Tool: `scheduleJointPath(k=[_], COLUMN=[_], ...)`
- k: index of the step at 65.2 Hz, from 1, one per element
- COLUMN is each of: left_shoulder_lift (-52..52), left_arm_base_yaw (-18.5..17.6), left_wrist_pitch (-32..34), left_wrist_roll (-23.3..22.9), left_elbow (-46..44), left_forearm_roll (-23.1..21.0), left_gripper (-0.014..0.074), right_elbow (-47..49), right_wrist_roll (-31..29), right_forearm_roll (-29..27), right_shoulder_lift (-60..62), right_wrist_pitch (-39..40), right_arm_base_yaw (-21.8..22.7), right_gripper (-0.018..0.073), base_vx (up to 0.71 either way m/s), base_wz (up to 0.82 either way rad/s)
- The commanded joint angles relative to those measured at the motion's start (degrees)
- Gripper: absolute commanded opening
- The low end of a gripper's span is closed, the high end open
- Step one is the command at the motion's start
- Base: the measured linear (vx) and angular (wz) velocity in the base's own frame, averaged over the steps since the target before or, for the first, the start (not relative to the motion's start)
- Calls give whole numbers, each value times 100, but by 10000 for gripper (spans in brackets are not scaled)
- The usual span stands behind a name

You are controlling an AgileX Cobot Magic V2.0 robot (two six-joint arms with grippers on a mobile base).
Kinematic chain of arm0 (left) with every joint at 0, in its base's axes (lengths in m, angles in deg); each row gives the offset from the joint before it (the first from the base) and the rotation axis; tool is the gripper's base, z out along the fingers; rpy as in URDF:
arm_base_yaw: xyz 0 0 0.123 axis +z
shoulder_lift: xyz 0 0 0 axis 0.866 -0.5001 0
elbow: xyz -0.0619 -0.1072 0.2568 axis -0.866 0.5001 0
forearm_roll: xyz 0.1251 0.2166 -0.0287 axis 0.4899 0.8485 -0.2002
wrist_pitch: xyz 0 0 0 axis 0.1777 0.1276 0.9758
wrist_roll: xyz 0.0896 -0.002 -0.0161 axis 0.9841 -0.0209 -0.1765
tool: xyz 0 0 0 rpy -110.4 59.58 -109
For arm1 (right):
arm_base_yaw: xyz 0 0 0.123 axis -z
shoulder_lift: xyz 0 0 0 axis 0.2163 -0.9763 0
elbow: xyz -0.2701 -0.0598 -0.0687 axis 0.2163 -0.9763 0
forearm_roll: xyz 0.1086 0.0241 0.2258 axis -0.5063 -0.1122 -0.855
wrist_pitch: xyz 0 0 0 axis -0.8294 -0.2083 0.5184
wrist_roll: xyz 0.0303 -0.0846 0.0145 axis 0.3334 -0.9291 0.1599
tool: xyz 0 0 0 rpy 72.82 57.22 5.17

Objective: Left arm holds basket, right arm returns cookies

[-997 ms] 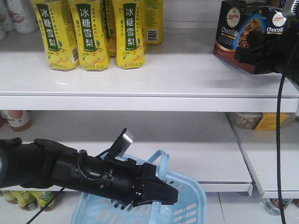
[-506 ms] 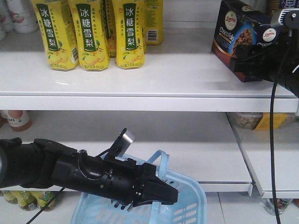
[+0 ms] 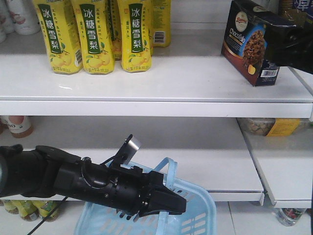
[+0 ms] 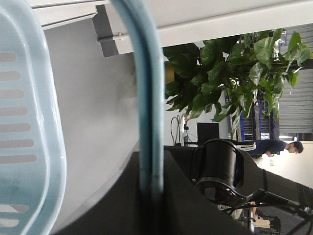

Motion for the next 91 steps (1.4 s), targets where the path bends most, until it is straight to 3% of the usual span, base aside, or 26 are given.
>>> scheduleJointPath(k=[1,32,61,77,91], left_shoulder_lift=[284,284,284,284,284], left_arm_base_yaw=[6,6,6,6,6], left_wrist_pitch=[-271,-271,-271,-271,-271], left_wrist_roll=[124,124,124,124,124], left_elbow=[-128,-128,-128,-128,-128], left_forearm_roll=[-340,-340,-340,-340,-340], left_gripper=[-6,-6,-6,-6,-6], right_elbow=[180,131,131,-241,-1802], right_wrist_roll=[14,14,-14,-24,-24], right_forearm_roll=[-6,0,236,216,150], right_shoulder_lift=[443,2326,3635,4546,5671], right_wrist_pitch=[16,-1600,-3746,-3863,-3242], right_arm_base_yaw=[17,17,17,17,17], right_gripper=[508,508,508,508,508], base_vx=[0,0,0,0,0], base_wz=[0,0,0,0,0])
